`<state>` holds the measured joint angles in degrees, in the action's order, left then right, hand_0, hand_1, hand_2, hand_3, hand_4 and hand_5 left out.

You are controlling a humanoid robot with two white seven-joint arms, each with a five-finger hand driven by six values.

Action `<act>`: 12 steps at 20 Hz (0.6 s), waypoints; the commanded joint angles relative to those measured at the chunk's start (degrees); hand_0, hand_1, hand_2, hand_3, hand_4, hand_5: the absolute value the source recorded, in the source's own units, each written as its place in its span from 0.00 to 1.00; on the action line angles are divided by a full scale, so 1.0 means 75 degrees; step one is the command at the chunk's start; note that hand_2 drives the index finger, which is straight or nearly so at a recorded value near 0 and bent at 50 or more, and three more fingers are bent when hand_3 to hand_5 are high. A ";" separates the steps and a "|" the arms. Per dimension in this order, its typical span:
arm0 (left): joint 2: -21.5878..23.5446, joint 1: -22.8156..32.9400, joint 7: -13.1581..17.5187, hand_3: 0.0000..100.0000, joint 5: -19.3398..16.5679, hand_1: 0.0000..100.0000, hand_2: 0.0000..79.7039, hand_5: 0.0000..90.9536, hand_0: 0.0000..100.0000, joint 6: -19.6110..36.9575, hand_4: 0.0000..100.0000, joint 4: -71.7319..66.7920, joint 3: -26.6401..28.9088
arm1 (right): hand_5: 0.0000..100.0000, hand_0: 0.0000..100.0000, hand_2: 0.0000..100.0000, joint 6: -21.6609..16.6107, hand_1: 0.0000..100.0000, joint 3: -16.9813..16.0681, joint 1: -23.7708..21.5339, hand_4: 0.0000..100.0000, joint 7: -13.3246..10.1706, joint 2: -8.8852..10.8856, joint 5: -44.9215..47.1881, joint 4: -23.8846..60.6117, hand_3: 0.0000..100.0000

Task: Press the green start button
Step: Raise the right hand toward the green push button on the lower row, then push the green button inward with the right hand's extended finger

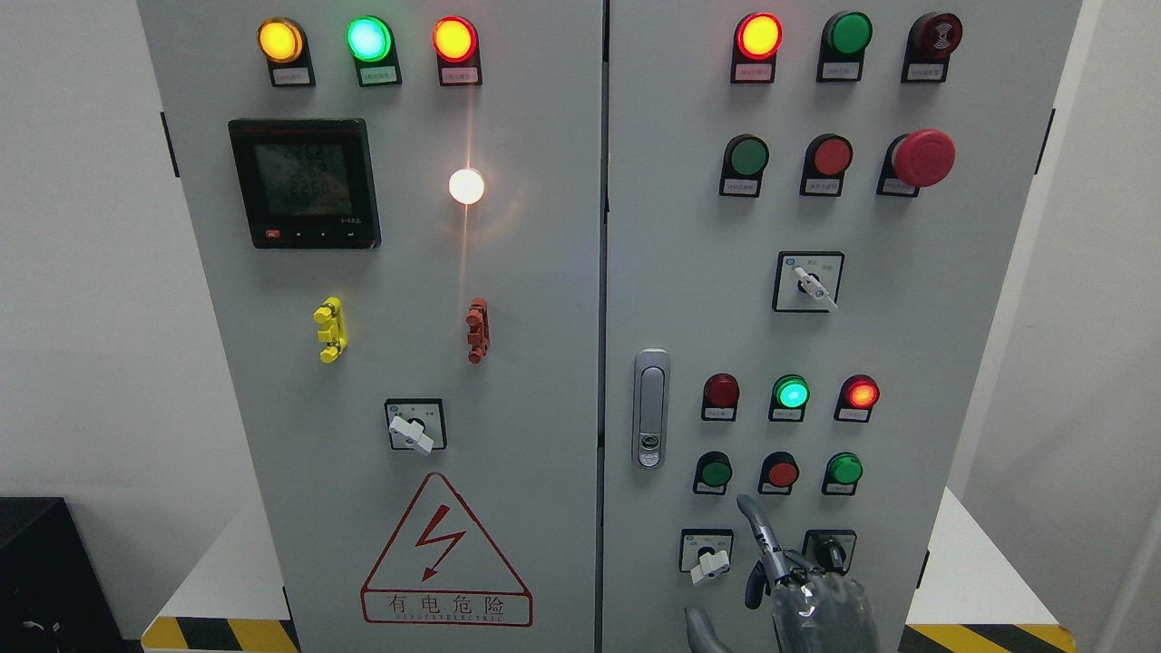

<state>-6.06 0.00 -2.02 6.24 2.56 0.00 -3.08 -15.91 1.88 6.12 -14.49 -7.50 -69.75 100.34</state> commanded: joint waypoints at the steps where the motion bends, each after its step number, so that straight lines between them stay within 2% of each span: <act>1: 0.0000 -0.0176 0.0000 0.00 0.0000 0.56 0.00 0.00 0.12 -0.0002 0.00 0.0211 0.0000 | 0.94 0.35 0.00 0.0094 0.35 0.0241 0.0298 0.80 0.0011 -0.0019 -0.0308 -0.0570 0.82; 12: 0.0000 -0.0176 0.0000 0.00 0.0000 0.56 0.00 0.00 0.12 -0.0002 0.00 0.0211 0.0000 | 0.94 0.37 0.00 0.0410 0.36 0.0359 0.0415 0.80 0.0058 -0.0019 -0.0520 -0.0640 0.82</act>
<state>-6.06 0.00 -2.02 6.24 2.56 0.00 -3.08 -13.12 3.45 8.69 -14.36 -7.59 -72.97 97.38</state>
